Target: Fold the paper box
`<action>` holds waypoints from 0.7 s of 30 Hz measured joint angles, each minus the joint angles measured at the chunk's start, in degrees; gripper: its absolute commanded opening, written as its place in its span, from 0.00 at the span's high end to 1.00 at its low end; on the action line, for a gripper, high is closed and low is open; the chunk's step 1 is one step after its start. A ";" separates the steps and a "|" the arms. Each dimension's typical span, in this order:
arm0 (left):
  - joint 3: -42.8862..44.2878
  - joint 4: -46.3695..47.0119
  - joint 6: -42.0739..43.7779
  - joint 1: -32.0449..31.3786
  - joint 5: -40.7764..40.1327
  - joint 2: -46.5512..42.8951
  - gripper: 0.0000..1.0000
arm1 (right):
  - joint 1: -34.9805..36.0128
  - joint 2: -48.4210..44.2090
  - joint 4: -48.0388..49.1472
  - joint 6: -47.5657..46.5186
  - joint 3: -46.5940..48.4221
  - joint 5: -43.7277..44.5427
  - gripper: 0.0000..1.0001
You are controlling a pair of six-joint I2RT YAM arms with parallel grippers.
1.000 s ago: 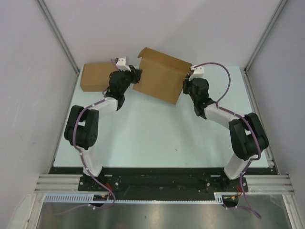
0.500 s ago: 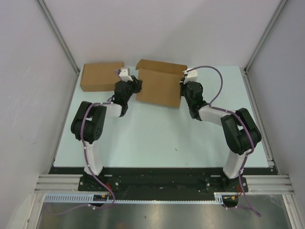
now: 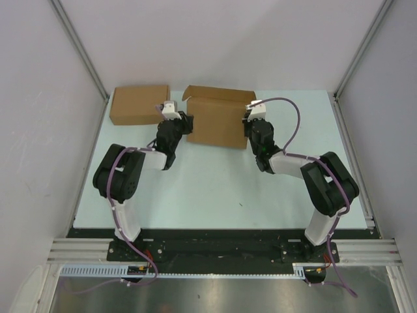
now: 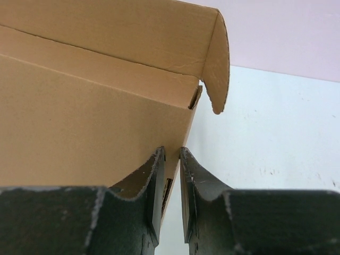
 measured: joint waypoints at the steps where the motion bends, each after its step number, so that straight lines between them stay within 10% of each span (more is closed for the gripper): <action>1: -0.59 0.13 0.24 -0.37 -0.55 -0.42 0.64 | 0.22 -0.26 0.24 -0.20 -0.39 0.50 0.79; 21: -12.07 -2.71 0.85 -4.11 -3.48 -11.50 0.52 | 3.74 -6.45 0.74 1.07 -7.96 4.39 0.73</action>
